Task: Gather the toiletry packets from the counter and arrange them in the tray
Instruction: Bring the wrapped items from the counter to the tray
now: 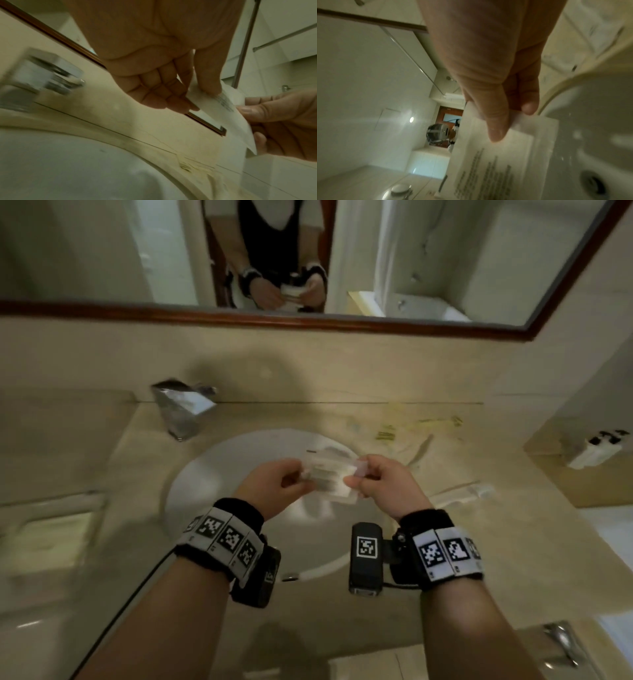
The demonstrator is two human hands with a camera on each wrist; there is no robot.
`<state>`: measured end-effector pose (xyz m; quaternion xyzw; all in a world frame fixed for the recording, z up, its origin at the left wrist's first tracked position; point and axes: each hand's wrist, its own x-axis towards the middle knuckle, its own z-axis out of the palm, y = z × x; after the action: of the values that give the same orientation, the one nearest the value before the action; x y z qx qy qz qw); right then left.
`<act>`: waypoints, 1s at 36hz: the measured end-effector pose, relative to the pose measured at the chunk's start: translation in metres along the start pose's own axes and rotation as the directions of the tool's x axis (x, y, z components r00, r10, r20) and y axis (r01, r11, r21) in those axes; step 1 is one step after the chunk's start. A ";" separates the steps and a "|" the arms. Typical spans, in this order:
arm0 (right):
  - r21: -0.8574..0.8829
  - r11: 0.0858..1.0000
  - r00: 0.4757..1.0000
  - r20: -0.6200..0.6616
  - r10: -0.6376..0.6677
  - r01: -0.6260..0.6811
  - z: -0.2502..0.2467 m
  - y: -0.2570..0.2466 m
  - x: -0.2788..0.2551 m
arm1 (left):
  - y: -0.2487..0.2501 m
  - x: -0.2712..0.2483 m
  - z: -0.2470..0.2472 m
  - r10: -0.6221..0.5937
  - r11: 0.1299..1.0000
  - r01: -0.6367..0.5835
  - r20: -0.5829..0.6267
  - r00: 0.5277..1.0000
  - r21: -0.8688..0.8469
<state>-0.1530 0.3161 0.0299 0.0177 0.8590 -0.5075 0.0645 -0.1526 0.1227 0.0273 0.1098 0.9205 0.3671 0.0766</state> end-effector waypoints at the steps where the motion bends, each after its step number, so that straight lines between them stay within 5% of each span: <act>1: 0.000 1.000 1.000 0.021 -0.018 0.018 0.012 -0.008 0.003 | -0.009 -0.007 -0.011 -0.012 1.000 0.011 -0.026 1.000 -0.010; 9: -0.095 0.978 0.946 0.288 -0.151 0.185 0.124 -0.084 0.009 | -0.098 -0.074 -0.101 -0.187 0.982 0.185 -0.165 0.968 -0.026; 19: -0.222 0.914 0.853 0.482 -0.201 0.341 0.266 -0.144 -0.004 | -0.193 -0.167 -0.176 -0.373 0.920 0.391 -0.314 0.873 -0.006; 29: -0.399 0.833 0.833 0.539 -0.125 0.383 0.340 -0.155 -0.018 | -0.245 -0.204 -0.198 -0.448 0.894 0.437 -0.183 0.875 -0.096; 36: -0.575 0.720 0.838 0.546 -0.016 0.389 0.357 -0.151 -0.016 | -0.257 -0.192 -0.190 -0.418 0.893 0.426 -0.083 0.905 0.144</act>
<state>-0.1183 -0.0687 -0.0074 -0.2375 0.9305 -0.1575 0.2301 -0.0467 -0.2331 -0.0025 -0.0957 0.9502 0.2701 0.1225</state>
